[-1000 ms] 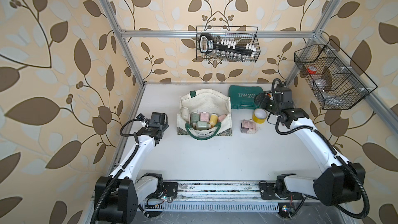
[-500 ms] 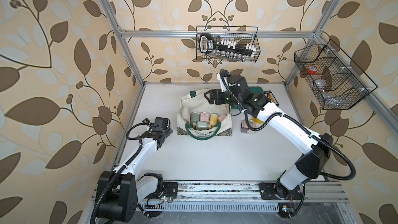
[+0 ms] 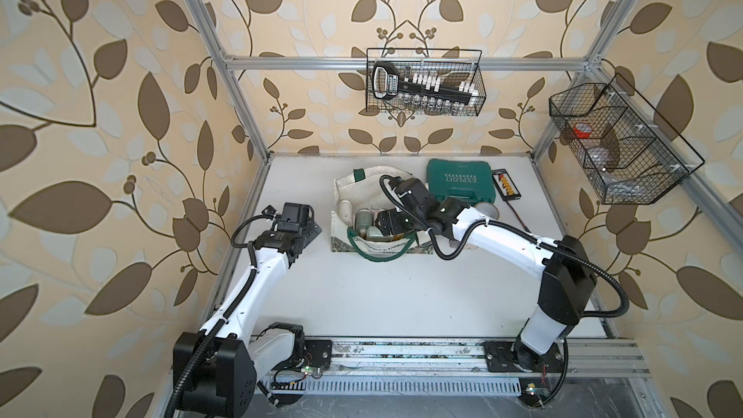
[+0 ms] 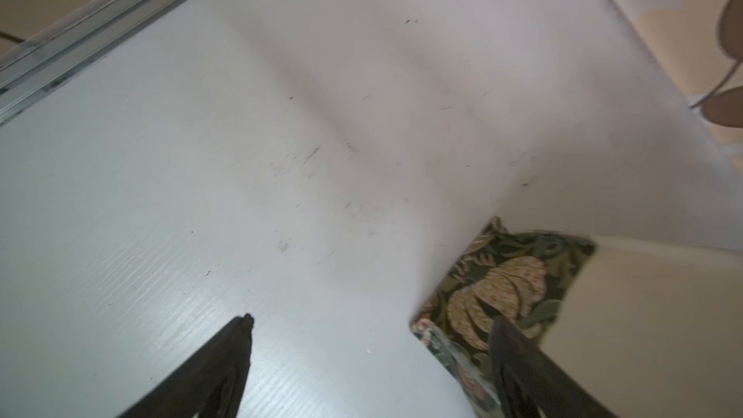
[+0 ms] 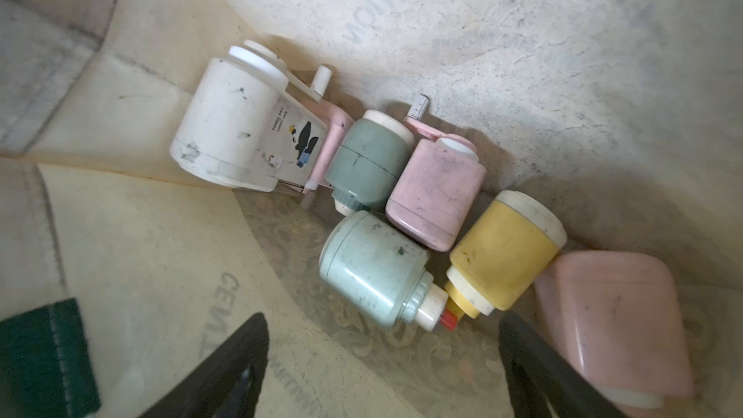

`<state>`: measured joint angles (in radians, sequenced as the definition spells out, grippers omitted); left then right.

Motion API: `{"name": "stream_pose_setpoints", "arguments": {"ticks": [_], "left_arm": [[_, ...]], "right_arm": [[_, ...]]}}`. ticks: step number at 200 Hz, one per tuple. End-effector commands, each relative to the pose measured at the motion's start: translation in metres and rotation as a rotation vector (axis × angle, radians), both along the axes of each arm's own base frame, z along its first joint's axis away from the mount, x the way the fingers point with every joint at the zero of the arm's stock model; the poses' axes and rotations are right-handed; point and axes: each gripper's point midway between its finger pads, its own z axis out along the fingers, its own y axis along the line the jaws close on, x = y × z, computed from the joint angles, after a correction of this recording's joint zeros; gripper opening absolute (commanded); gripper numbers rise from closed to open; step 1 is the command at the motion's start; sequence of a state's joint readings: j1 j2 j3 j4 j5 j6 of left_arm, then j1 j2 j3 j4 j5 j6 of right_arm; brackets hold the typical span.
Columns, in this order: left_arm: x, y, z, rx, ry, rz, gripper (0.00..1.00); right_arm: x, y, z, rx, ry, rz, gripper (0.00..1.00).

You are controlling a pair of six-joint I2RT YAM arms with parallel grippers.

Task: Take out the pencil sharpeners from the tote bags
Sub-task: Adjust the canvas bag at the center of the board.

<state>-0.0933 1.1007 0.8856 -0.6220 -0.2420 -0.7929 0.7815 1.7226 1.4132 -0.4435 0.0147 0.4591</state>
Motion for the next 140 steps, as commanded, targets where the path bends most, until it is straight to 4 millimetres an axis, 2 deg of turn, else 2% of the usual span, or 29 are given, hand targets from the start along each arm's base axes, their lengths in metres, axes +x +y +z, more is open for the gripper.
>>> {"name": "stream_pose_setpoints", "arguments": {"ticks": [1, 13, 22, 56, 98, 119, 140], "left_arm": [[0.001, -0.019, 0.042, -0.024, 0.012, -0.134, 0.91], [0.002, -0.025, 0.062, -0.020, 0.028, -0.195, 0.88], [0.005, -0.034, 0.076, -0.021, 0.022, -0.268, 0.82], [0.011, -0.068, 0.115, -0.089, -0.087, -0.484, 0.78], [0.021, -0.102, 0.125, -0.208, -0.162, -0.639, 0.66], [0.029, -0.112, 0.125, -0.227, -0.165, -0.671, 0.66], [0.036, -0.123, 0.115, -0.217, -0.123, -0.697, 0.68]], "right_arm": [[0.001, -0.006, 0.007, 0.038, -0.016, -0.013, 0.88], [0.002, -0.008, 0.003, 0.047, -0.004, -0.017, 0.87], [0.004, -0.009, 0.002, 0.058, 0.003, -0.019, 0.87], [0.008, -0.011, 0.005, 0.080, 0.000, -0.020, 0.87], [0.010, -0.010, 0.006, 0.089, 0.001, -0.018, 0.87], [0.009, -0.010, 0.005, 0.092, 0.007, -0.017, 0.87], [0.009, -0.010, 0.005, 0.094, 0.010, -0.018, 0.87]]}}
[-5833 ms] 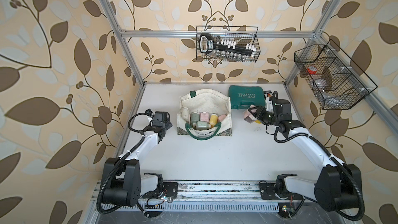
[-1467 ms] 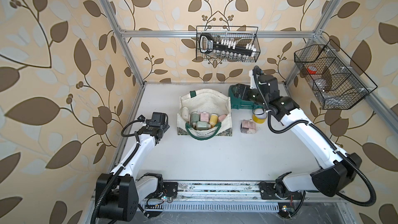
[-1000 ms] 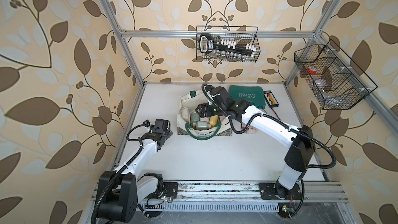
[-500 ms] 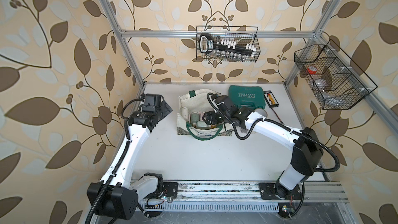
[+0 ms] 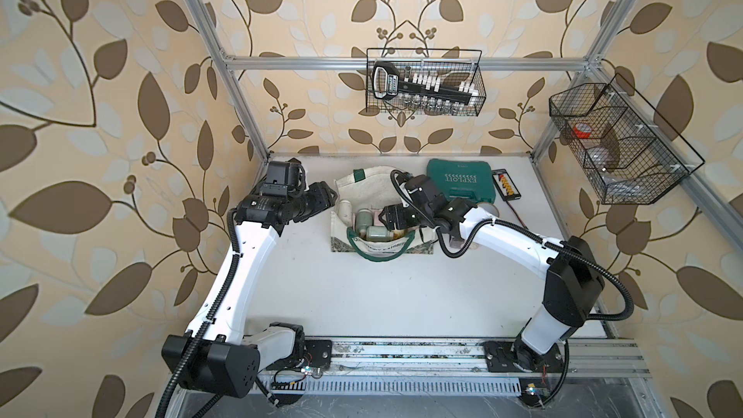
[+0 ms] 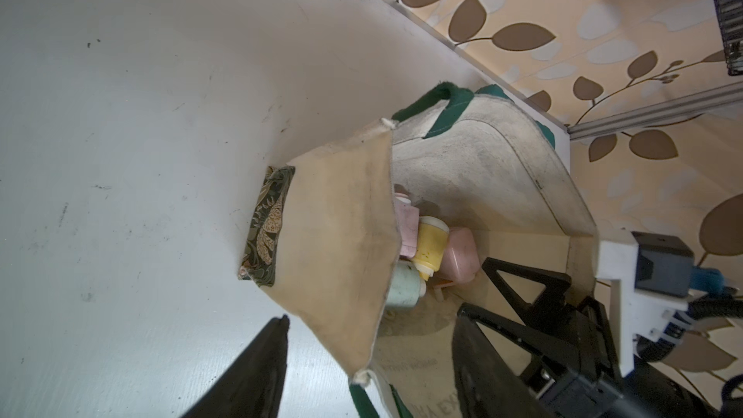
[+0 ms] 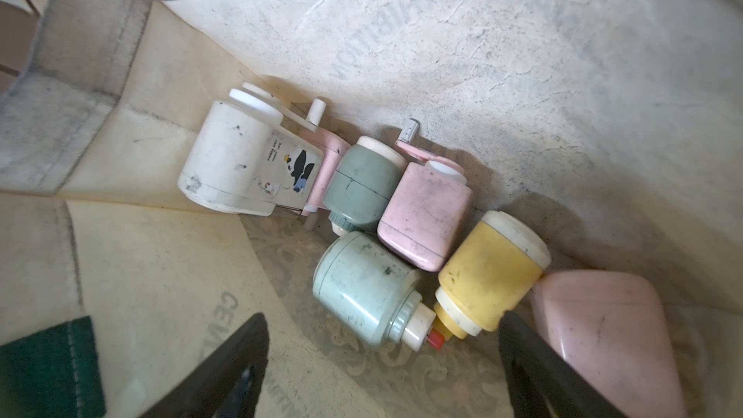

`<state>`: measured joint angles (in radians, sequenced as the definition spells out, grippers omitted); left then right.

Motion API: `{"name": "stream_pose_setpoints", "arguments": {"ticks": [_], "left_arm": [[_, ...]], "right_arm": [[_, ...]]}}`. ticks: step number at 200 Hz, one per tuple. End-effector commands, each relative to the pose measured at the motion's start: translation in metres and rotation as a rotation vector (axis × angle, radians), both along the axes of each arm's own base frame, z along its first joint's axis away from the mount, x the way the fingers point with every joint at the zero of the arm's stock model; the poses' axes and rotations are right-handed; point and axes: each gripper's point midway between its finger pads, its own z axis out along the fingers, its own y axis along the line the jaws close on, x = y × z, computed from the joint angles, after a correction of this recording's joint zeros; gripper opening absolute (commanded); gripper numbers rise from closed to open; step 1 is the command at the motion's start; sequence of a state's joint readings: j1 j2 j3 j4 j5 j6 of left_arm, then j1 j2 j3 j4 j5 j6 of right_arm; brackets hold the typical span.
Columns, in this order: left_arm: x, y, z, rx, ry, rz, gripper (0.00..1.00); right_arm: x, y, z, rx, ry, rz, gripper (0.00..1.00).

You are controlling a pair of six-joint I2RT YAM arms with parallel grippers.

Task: Take out the pencil sharpeners from the tote bags
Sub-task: Adjust the canvas bag at the center of the board.

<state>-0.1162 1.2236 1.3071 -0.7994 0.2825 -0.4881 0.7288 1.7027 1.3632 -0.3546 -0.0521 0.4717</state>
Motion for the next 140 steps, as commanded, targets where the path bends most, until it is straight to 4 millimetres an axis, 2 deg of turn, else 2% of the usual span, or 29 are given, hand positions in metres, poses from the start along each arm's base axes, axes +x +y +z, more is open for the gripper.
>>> {"name": "stream_pose_setpoints", "arguments": {"ticks": [1, 24, 63, 90, 110, 140], "left_arm": [[0.009, -0.024, 0.007, -0.011, -0.025, -0.100, 0.69], [0.015, -0.029, -0.009, 0.081, 0.025, -0.106, 0.66], [0.019, -0.014, -0.019, 0.226, 0.043, -0.060, 0.47], [0.015, -0.006, -0.020, 0.271, 0.046, -0.045, 0.24], [0.007, -0.004, -0.029, 0.281, 0.068, -0.041, 0.00], [-0.010, 0.001, -0.045, 0.284, 0.102, -0.024, 0.00]], "right_arm": [[-0.004, -0.003, 0.001, 0.013, 0.014, -0.003, 0.87], [-0.003, -0.005, 0.004, 0.015, 0.009, -0.010, 0.87], [-0.002, -0.007, 0.007, 0.017, 0.005, -0.016, 0.87], [-0.001, -0.008, 0.004, 0.009, 0.009, -0.020, 0.87], [0.000, -0.010, 0.002, 0.006, 0.012, -0.026, 0.87], [-0.001, -0.010, 0.000, 0.003, 0.018, -0.030, 0.87]]}}
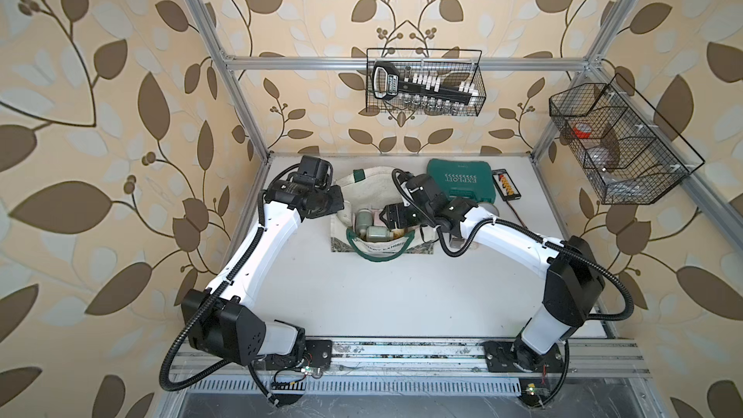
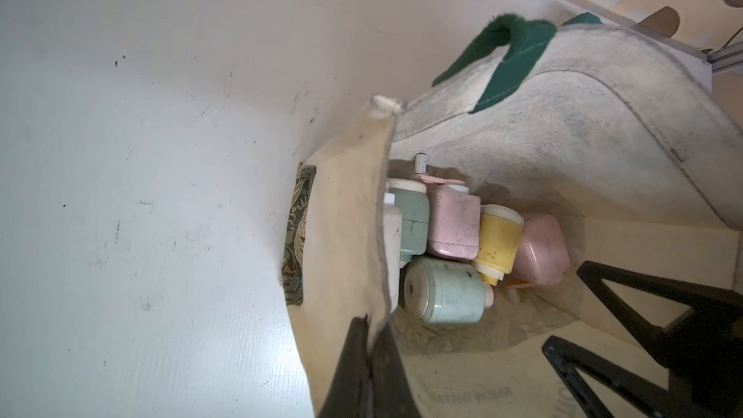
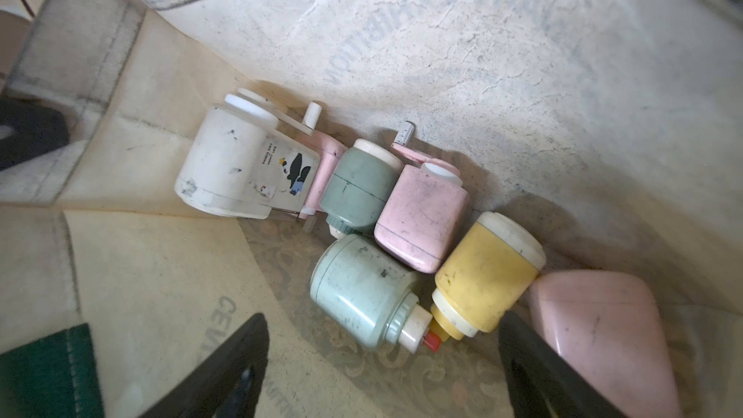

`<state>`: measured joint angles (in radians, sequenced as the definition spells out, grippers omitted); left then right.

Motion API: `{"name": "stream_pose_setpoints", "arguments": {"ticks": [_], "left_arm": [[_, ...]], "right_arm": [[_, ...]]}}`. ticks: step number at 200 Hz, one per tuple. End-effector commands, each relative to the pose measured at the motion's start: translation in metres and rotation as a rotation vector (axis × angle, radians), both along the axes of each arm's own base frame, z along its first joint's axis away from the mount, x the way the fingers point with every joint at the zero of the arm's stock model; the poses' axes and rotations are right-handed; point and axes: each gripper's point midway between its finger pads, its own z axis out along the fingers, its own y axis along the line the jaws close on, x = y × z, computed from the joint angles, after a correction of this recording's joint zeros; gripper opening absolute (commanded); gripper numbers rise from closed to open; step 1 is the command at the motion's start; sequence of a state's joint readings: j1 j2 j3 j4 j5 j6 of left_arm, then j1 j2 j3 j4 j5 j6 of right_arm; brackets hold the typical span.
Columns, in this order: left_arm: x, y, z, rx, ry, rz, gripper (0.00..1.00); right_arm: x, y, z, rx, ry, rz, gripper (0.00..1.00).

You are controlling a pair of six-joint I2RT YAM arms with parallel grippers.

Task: Take out the pencil sharpeners from the tote bags
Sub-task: Adjust the canvas bag at the center of the board.

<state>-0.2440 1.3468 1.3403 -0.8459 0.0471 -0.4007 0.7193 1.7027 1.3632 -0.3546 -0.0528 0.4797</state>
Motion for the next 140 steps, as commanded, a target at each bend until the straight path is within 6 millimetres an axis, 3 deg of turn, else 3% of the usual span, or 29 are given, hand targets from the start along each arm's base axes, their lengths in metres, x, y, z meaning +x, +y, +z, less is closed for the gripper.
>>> {"name": "stream_pose_setpoints", "arguments": {"ticks": [1, 74, 140], "left_arm": [[-0.022, 0.008, -0.007, 0.031, 0.022, 0.020, 0.00], [-0.081, 0.009, -0.025, -0.059, 0.010, 0.047, 0.00], [-0.100, 0.003, -0.058, -0.084, 0.064, 0.043, 0.00]], "right_arm": [[-0.004, -0.007, 0.000, -0.002, 0.014, -0.017, 0.87], [-0.017, -0.011, -0.009, 0.054, 0.039, -0.080, 0.83], [-0.042, 0.022, -0.014, 0.046, 0.029, -0.013, 0.83]]}}
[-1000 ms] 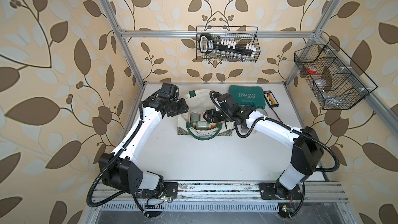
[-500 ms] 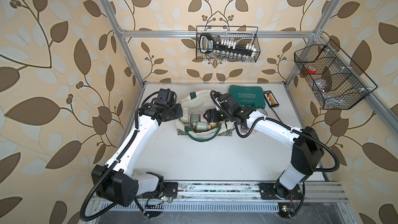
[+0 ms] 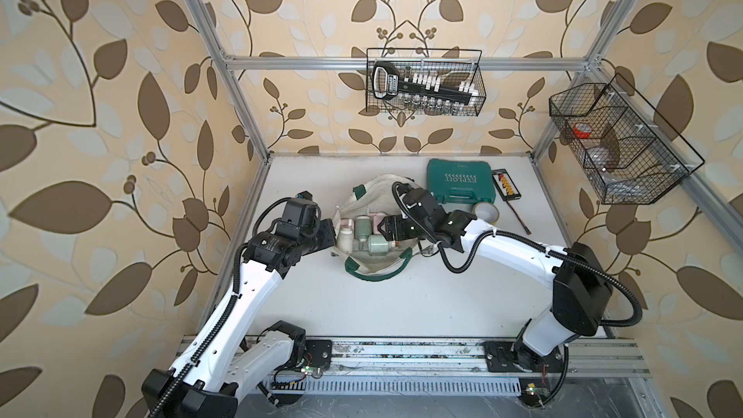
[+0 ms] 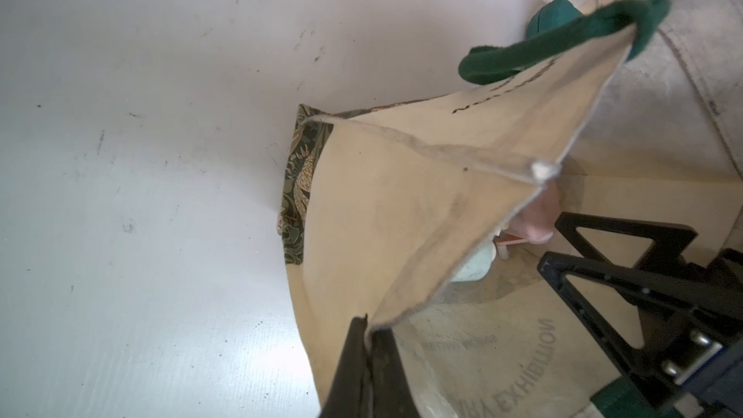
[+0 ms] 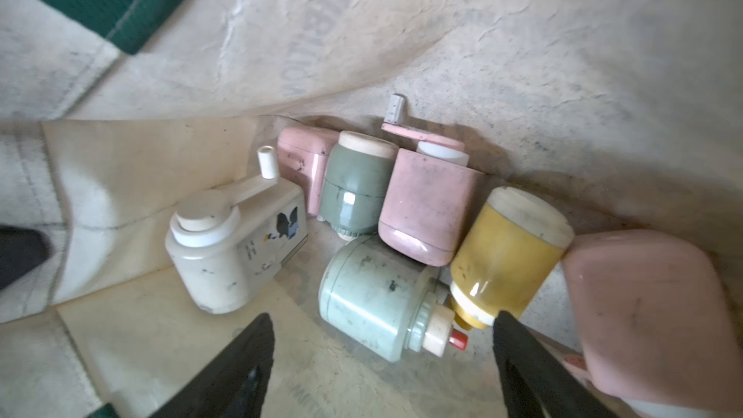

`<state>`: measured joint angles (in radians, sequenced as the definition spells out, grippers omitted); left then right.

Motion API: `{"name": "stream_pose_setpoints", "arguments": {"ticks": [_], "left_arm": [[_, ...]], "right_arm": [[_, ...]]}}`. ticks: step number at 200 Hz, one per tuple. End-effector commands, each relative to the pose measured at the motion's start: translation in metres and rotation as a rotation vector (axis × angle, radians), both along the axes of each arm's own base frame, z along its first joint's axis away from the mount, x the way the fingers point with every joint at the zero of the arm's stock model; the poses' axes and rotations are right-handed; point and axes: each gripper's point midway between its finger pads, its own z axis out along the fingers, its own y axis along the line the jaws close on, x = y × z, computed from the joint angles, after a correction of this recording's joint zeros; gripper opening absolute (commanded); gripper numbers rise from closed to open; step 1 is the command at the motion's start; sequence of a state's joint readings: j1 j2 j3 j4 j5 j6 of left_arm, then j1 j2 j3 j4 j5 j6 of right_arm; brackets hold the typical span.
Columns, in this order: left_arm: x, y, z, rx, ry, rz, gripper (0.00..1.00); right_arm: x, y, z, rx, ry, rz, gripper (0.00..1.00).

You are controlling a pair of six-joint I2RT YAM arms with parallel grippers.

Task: Take out the pencil sharpeners from the tote bags
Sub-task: Adjust the canvas bag at the center of the board, then pick up the pencil sharpener from the canvas bag.

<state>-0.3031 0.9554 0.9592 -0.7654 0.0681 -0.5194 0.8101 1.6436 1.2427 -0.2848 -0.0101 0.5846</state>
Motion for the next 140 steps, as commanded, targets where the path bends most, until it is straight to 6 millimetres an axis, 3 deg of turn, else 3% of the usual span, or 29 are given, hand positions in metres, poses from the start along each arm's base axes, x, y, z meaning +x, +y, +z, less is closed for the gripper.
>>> {"name": "stream_pose_setpoints", "arguments": {"ticks": [1, 22, 55, 105, 140], "left_arm": [[-0.020, 0.003, -0.033, 0.024, 0.122, 0.018, 0.00], [-0.022, 0.004, -0.037, 0.011, 0.114, 0.030, 0.00], [-0.019, 0.006, -0.028, 0.019, 0.090, 0.041, 0.00], [-0.011, 0.004, -0.020, 0.014, 0.070, 0.038, 0.00], [-0.009, -0.003, -0.015, -0.031, 0.057, 0.032, 0.00]], "right_arm": [[-0.006, 0.008, -0.001, 0.008, -0.001, 0.000, 0.83], [-0.008, 0.012, -0.008, -0.018, 0.003, 0.008, 0.84], [-0.003, 0.004, -0.024, -0.109, 0.041, -0.039, 0.81], [-0.006, 0.006, -0.021, -0.131, 0.029, 0.010, 0.78], [-0.013, 0.000, -0.038, -0.211, 0.100, -0.001, 0.87]]}}
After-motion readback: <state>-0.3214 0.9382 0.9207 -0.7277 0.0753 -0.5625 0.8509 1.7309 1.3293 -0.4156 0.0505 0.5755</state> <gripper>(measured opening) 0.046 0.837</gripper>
